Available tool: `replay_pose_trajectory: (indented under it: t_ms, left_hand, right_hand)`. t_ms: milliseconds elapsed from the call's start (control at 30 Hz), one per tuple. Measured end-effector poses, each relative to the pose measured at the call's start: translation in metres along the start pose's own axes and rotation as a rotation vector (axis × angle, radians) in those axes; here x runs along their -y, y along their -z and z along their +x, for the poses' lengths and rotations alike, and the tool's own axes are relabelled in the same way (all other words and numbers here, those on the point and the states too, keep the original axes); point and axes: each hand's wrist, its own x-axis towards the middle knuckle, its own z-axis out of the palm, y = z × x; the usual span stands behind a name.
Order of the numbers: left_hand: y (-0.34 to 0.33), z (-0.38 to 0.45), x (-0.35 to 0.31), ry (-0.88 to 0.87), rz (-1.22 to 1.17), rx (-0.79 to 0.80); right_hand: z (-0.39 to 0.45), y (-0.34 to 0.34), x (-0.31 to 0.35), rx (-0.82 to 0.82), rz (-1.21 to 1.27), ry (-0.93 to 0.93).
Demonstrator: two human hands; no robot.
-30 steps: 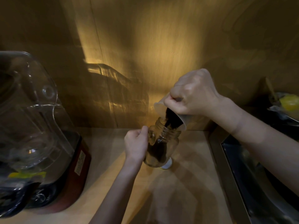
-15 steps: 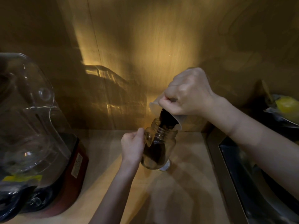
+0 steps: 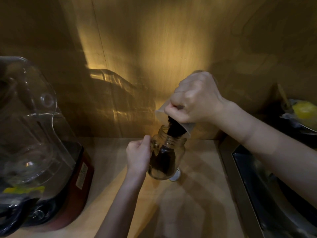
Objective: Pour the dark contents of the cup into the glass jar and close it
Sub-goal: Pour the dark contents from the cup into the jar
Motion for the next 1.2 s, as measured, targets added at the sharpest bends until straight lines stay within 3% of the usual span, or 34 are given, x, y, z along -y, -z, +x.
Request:
replay_pose_trajectory:
  t_ms: [1200]
  left_hand:
    - [-0.001, 0.006, -0.002, 0.037, 0.029, 0.020]
  right_hand:
    - [-0.001, -0.013, -0.003, -0.020, -0.026, 0.045]
